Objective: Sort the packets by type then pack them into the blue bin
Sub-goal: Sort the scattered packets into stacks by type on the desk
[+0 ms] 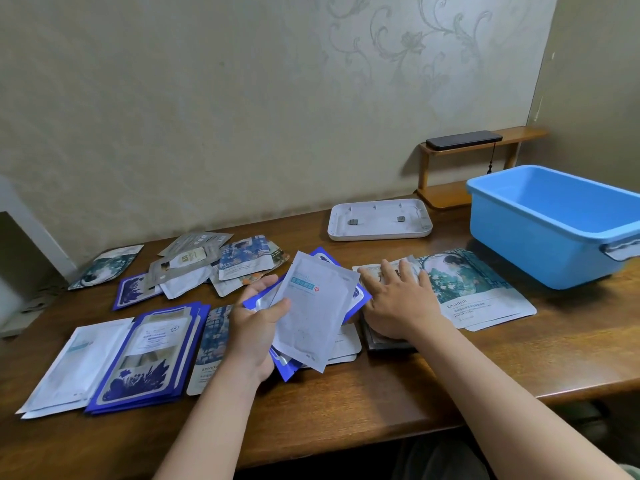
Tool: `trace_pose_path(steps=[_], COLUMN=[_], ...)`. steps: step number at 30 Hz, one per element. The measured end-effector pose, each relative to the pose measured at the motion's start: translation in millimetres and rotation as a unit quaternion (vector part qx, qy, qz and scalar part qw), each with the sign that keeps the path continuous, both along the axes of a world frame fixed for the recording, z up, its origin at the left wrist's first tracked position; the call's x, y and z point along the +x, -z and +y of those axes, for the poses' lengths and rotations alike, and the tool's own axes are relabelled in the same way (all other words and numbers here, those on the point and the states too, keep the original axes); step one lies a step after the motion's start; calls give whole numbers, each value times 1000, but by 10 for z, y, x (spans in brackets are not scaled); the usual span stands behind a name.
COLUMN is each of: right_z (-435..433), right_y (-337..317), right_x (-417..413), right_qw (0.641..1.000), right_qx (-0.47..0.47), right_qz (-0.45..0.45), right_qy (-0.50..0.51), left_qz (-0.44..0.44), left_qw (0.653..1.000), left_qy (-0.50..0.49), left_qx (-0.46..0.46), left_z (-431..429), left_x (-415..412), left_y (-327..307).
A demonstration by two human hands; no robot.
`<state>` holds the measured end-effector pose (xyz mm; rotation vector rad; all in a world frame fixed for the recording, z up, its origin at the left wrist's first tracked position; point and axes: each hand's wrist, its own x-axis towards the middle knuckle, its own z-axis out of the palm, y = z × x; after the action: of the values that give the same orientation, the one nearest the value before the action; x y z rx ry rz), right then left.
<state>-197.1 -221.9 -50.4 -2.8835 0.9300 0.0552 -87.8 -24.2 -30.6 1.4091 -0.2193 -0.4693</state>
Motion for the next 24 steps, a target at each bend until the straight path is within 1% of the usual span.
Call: trace_pose_path(steps=[9,12,14,15,16,17,18,19,20,22,24], right_z=[-43,-26,4,28,48,75,111,155,205,299,347], right_y=[-27,-67,-118,-157,-198,-258,-328,-393,-449,-519,-546], right_x=[-18,-54,-89,-116,-142,-184,-229,-272,-303,-339,-350], right_qw=[1000,999,999,996,989,975,951,922,891,832,768], right_qx=[23,32,9,-3,-3,20,66,123,186,315,439], right_qz=[11,-1,-41,-83,-146,-221,-298,-364,-408,-448,-457], right_qy=[-7,-1,8,15,23,33,44,58,72,90,90], left_qz=[8,5,4,5,5,5,5,6,8,12,17], left_qw=[1000,1000,999,999,999,999,998,998,997,996,995], left_qy=[5,-6,-10,-12,-14,-14,-16,-19,-21,-18,-6], left_qx=[-16,-24,-33,-39,-46,-52,-56,-61,-68,-83,-98], left_z=[-59,-49,-35,-31,-28,-30,-34,-44,-57,-93,-128], left_x=[-93,-112,-116,-115,-114,-116,-124,-136,-154,-206,-267], left_y=[-31,-60,-89,-97,-103,-110,-118,-128,-137,-149,-156])
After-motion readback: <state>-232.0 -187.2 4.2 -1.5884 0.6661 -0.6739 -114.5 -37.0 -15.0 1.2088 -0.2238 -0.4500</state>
